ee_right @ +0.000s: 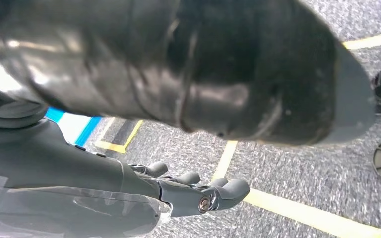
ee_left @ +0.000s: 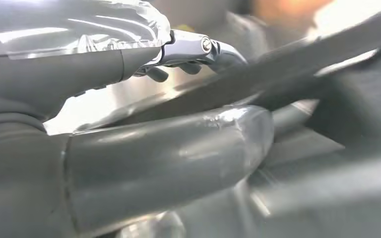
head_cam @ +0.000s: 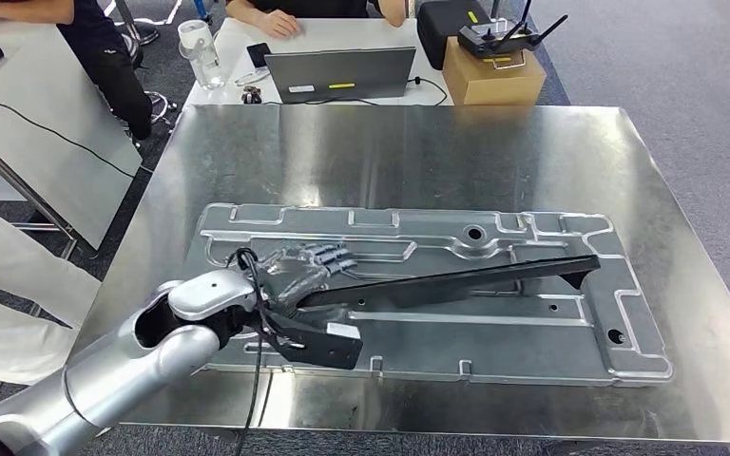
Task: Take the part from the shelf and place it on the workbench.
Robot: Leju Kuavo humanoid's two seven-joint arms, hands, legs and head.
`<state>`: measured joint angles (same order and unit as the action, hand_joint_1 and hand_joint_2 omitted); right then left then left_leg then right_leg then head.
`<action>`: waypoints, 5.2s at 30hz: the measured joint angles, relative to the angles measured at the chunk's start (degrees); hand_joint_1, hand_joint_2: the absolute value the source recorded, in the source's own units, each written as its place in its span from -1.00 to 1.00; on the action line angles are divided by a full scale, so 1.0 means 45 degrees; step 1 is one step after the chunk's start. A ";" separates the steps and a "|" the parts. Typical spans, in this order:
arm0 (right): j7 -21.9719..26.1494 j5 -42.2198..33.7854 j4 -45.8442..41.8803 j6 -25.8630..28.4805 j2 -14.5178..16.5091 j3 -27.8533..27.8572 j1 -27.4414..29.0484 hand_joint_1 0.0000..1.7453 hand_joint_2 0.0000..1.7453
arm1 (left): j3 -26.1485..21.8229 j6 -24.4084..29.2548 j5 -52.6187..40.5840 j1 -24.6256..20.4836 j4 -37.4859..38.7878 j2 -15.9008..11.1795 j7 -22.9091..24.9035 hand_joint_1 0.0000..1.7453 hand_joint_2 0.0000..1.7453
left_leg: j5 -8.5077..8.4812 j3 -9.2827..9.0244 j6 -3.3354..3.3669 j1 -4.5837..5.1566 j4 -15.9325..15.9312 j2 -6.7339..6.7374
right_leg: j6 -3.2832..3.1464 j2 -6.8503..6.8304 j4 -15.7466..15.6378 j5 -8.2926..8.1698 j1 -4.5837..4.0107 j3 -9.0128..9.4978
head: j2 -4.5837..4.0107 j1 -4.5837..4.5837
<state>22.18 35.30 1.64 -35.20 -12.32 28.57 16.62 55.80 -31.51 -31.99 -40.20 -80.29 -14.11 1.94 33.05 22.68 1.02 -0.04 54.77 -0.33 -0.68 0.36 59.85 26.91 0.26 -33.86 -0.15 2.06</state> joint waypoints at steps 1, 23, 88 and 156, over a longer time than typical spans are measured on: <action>0.0106 0.0112 0.0000 -0.0090 -0.0046 0.0000 0.0045 -1.00 -1.00 | -0.0009 -0.0316 0.0856 -0.0103 0.0001 -0.0153 -0.0519 -1.00 -1.00 | 0.0000 -0.0001 0.0000 0.0000 0.0000 0.0000 | 0.0000 0.0000 0.0000 0.0000 0.0002 0.0001 | 0.0000 -0.0001; 0.0575 0.0656 -0.0004 -0.0276 -0.0467 -0.0005 0.0254 -1.00 -1.00 | -0.0009 0.0275 0.3736 -0.0248 0.0002 -0.1304 -0.1931 -1.00 -1.00 | -0.0001 -0.0011 0.0000 0.0004 0.0001 -0.0001 | 0.0000 -0.0001 -0.0001 0.0000 0.0003 0.0010 | 0.0000 -0.0001; 0.0326 -0.2108 0.0028 0.3968 0.3668 0.1095 0.1147 -1.00 -1.00 | -0.8077 1.1325 -0.4430 0.8659 -0.4037 0.1076 -0.0429 -1.00 -1.00 | 0.0798 0.0917 0.0050 -0.0027 0.2175 0.0067 | -0.0263 -0.0162 0.0398 -0.0247 -0.0096 -0.0734 | 0.0000 -0.0022; 0.0429 -0.3567 0.0043 0.1784 0.1203 -0.2682 0.0806 -1.00 1.00 | -1.5409 1.0144 -0.3651 1.3928 0.0869 0.1896 -0.2824 -1.00 -1.00 | -0.0407 0.0411 0.0241 -0.0044 0.0075 0.0246 | 0.0423 -0.0151 -0.0104 -0.0379 0.0090 -0.0383 | 0.0000 0.0047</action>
<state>24.11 19.24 1.83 -27.17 -6.91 16.50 20.25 -13.54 14.13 -48.42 22.47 -76.38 -5.58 -10.77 31.22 24.53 2.10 -0.24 55.11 0.77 1.22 -0.32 59.38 25.21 0.67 -35.58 -0.15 2.27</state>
